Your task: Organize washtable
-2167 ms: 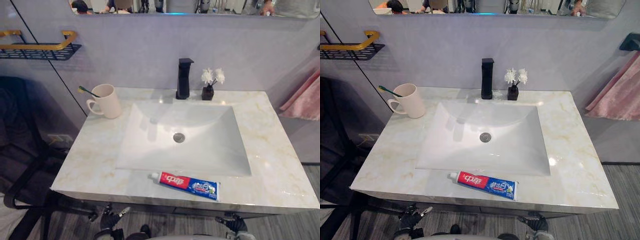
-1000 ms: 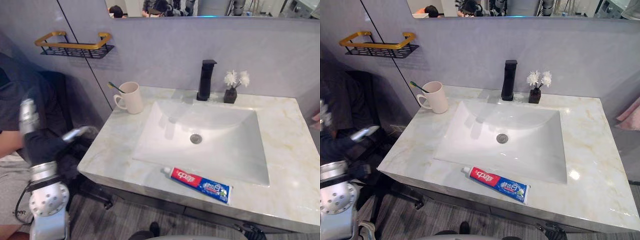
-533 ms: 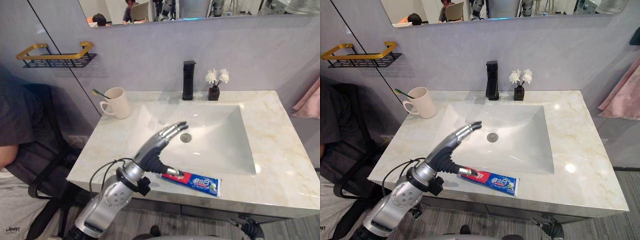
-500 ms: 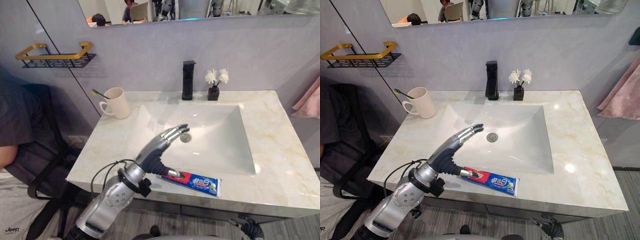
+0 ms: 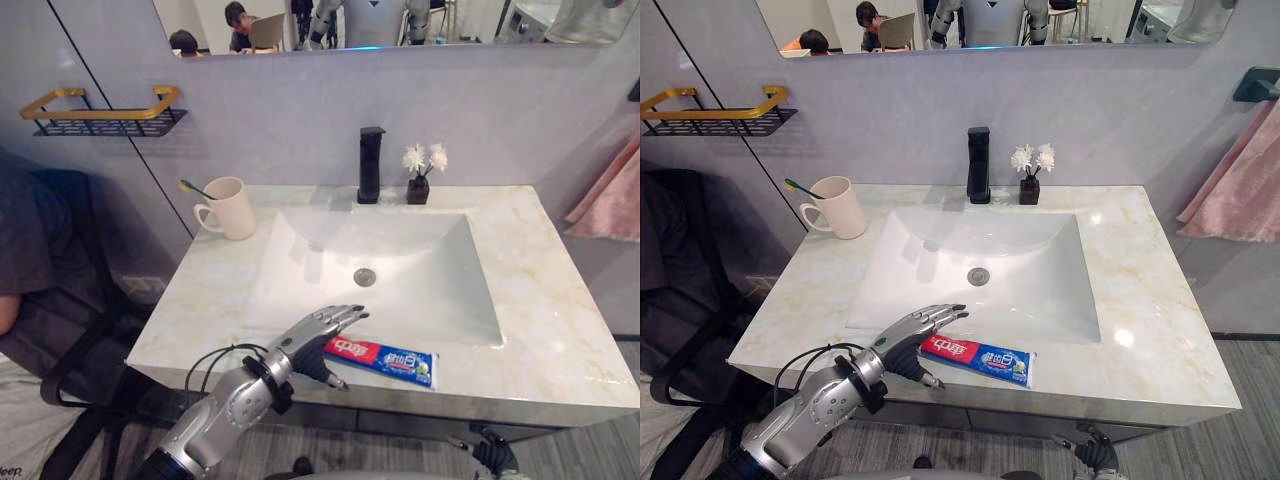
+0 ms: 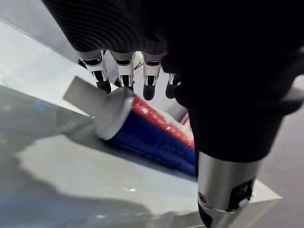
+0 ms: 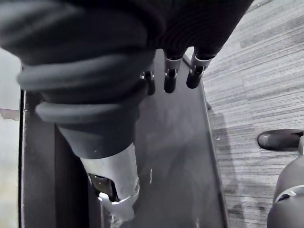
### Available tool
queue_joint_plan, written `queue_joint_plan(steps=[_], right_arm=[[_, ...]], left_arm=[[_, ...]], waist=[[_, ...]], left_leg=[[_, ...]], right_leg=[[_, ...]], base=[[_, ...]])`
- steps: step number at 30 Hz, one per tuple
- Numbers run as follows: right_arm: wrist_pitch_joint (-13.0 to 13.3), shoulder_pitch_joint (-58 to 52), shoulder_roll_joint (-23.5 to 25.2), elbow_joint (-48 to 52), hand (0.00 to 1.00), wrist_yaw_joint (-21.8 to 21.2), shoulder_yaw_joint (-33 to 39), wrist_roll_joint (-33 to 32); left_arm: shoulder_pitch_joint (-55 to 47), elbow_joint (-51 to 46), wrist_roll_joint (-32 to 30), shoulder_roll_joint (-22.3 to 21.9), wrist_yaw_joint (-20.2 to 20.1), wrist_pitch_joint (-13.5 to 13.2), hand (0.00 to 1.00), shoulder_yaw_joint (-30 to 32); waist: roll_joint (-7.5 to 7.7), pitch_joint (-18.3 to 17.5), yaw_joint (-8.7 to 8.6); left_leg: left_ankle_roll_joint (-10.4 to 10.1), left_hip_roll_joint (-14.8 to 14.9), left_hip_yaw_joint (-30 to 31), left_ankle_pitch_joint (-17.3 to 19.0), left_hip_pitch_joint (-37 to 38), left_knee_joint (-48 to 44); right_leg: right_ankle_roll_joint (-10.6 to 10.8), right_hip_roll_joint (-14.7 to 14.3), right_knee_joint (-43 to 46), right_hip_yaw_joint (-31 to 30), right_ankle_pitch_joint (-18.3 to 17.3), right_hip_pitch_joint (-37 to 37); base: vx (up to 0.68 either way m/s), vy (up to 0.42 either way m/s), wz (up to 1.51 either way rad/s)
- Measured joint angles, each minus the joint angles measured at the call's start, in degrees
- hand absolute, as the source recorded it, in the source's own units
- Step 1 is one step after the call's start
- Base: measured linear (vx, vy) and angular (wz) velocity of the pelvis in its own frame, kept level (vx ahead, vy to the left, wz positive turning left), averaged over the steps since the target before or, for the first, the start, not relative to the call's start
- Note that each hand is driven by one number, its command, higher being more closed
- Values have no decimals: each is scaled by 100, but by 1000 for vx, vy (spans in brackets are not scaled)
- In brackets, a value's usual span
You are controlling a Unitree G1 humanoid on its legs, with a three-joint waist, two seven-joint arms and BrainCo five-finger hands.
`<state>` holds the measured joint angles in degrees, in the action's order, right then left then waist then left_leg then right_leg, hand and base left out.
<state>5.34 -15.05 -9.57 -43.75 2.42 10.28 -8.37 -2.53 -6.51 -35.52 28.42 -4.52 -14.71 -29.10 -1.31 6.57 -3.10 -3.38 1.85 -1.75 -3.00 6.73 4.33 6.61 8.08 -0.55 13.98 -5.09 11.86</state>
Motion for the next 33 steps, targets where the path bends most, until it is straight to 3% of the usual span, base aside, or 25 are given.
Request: queue_joint_plan(steps=[12, 17, 23, 24, 29, 33], right_arm=[[-21, 77, 4, 0, 0, -9, -18, 53], [-43, 195, 20, 0, 0, -61, -21, 216], [-81, 225, 24, -1, 0, -139, -20, 224], [-82, 225, 24, -10, 0, -139, -21, 224], [-84, 225, 17, -48, 0, -133, -44, 223], [-76, 247, -6, -48, 0, -133, -182, 223]], left_arm=[[9, 504, -210, -256, 101, 48, 0, 189], [163, 837, 407, -502, -38, 310, 0, 331], [168, 837, 902, -513, -166, 440, 0, 464], [172, 836, 905, -512, -166, 439, 100, 470], [209, 794, 657, -443, -134, 265, 100, 437], [525, 845, -30, -251, 29, 112, 100, 196]], waist=[[40, -10, -83], [48, -5, -108], [51, -4, -167], [52, -5, -171], [41, -10, -186], [42, -10, -223]], left_leg=[[10, -14, -114, -13, 16, 101], [4, -16, -163, -15, 23, 107], [2, -8, -171, -13, 22, 108], [2, -3, -174, -12, 22, 108], [2, 5, -184, -12, 17, 108], [2, 6, -194, -13, 19, 109]], right_leg=[[10, -2, -198, -84, 138, 5], [-23, 1, -263, -163, 173, -5], [13, -6, -278, -170, 195, -6], [14, -13, -280, -170, 196, -6], [15, -24, -281, -174, 197, -3], [15, -21, -280, -186, 198, -15]], base=[[-17, 0, -4], [-61, 5, -8], [-6, 0, -1], [0, 0, 0], [0, 0, 0], [-53, -3, -2]])
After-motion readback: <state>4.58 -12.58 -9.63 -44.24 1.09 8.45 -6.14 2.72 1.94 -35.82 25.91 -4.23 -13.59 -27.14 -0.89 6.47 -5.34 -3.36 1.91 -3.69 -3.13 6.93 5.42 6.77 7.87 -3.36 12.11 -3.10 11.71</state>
